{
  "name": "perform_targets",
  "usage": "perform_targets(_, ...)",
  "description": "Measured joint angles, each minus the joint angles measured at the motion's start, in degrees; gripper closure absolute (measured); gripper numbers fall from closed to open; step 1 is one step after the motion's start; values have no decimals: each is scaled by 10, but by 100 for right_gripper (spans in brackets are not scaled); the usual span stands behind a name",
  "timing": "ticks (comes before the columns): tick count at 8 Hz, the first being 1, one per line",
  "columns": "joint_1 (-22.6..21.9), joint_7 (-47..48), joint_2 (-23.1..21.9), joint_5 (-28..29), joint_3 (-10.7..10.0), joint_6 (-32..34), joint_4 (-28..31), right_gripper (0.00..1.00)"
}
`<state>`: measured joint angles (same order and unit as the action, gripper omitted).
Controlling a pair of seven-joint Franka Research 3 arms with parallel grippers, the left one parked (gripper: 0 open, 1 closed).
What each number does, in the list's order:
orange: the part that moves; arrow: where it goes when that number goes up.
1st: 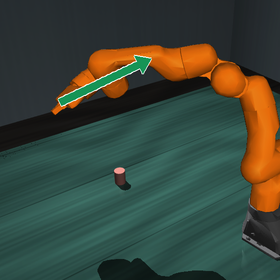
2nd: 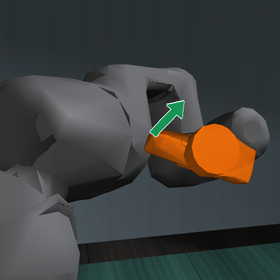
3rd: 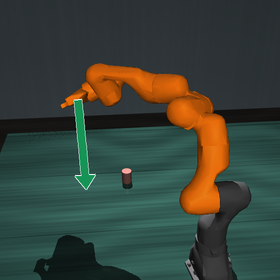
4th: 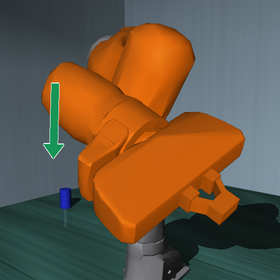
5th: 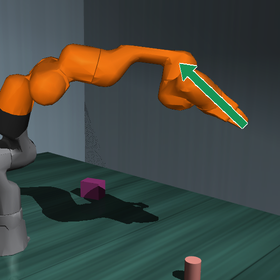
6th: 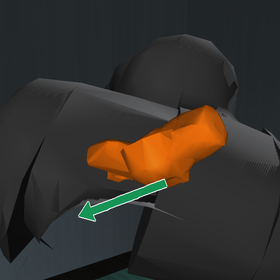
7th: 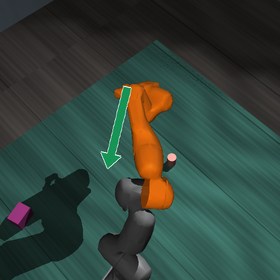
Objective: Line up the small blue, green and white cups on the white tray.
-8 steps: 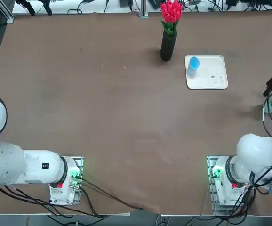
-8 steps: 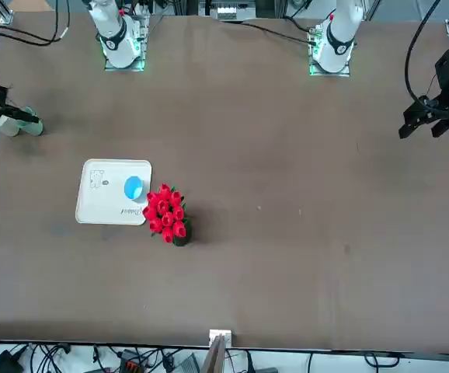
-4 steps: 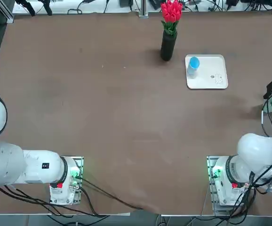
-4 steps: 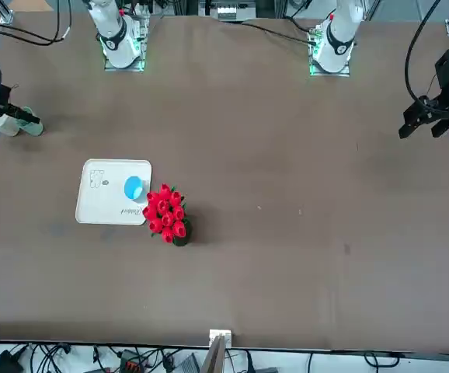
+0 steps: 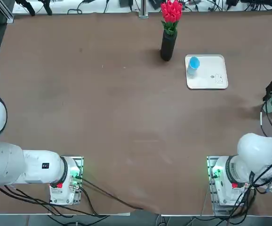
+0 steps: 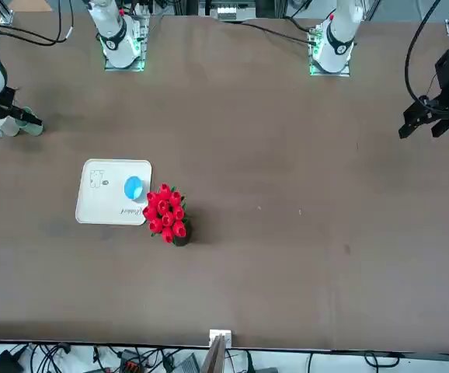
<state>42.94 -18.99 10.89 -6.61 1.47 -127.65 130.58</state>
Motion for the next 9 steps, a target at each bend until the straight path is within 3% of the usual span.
perform_targets(1,0,0,1,0,0,-2,0,73)
perform_targets(6,4,1,18,0,0,-21,1,79)
perform_targets(8,7,7,16,0,0,-23,-2,97)
perform_targets(9,7,26,7,0,2,-17,-4,97)
